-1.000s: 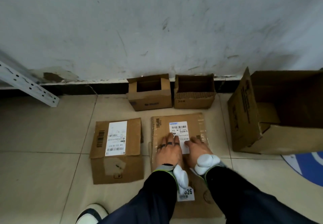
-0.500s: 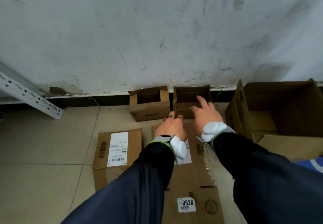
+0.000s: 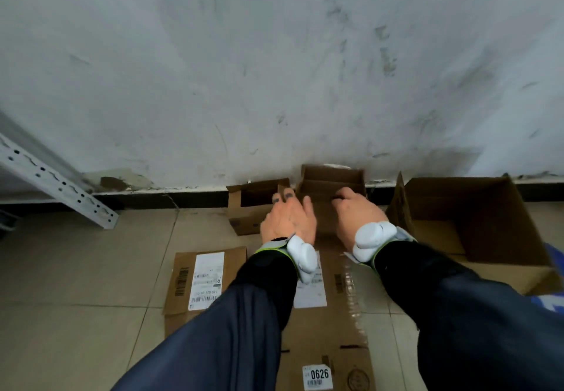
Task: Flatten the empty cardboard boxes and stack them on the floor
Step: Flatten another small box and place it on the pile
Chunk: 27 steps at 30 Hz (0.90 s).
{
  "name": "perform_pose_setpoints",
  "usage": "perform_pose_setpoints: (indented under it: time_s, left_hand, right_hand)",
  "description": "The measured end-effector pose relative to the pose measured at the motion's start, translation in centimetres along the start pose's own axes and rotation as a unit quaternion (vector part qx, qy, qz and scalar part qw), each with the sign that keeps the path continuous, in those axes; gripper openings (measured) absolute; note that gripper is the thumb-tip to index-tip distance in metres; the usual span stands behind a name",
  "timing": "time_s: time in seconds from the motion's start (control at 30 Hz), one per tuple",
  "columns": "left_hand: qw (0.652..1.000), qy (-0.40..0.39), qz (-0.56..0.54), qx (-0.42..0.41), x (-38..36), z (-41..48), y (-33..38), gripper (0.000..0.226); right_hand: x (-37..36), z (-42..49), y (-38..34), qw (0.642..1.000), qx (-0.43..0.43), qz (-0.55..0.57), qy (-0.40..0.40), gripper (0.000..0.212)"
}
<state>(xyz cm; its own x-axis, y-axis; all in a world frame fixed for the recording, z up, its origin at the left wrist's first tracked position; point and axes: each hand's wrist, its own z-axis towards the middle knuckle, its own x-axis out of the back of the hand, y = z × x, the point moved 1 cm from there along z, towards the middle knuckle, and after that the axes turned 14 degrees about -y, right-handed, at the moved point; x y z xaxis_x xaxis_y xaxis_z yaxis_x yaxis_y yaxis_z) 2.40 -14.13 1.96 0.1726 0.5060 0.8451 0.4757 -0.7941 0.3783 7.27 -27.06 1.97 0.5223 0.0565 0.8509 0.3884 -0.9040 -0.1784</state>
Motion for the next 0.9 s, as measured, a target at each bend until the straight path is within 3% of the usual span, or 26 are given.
perform_pose_setpoints:
  time_s: [0.13, 0.27, 0.37, 0.43, 0.53, 0.63, 0.77, 0.9]
  left_hand:
    - [0.999, 0.032, 0.018, -0.005, 4.5, -1.3, 0.9, 0.051]
    - [0.985, 0.030, 0.112, -0.131, 10.0, -3.8, 1.7, 0.058]
    - [0.949, 0.059, 0.237, -0.198, 14.6, -6.1, 2.7, 0.047]
    - [0.939, 0.057, 0.260, -0.217, 17.2, -7.6, 3.6, 0.033]
    - [0.954, 0.026, 0.220, -0.201, 20.9, -9.7, 3.9, 0.027]
    - [0.967, 0.035, 0.184, -0.172, 23.8, -11.2, 3.3, 0.026]
    - [0.981, 0.071, 0.108, -0.143, 26.5, -12.3, 2.0, 0.028]
    - [0.986, 0.088, -0.050, -0.130, 27.3, -12.7, 0.8, 0.033]
  right_hand:
    - [3.3, -3.4, -1.1, 0.999, 0.020, -0.018, 0.027, 0.042]
    - [8.5, -7.2, -2.2, 0.996, 0.042, -0.034, 0.074, 0.037]
    - [12.0, -9.9, -3.5, 0.990, 0.076, -0.060, 0.102, 0.038]
    - [13.8, -11.4, -4.5, 0.986, 0.105, -0.071, 0.112, 0.036]
    - [15.5, -14.1, -5.7, 0.976, 0.140, -0.057, 0.154, 0.037]
    - [16.1, -16.1, -5.9, 0.967, 0.152, -0.020, 0.202, 0.053]
    - [17.1, -17.7, -6.3, 0.970, 0.115, 0.022, 0.212, 0.083]
    - [16.8, -17.9, -6.5, 0.968, 0.107, 0.131, 0.185, 0.106]
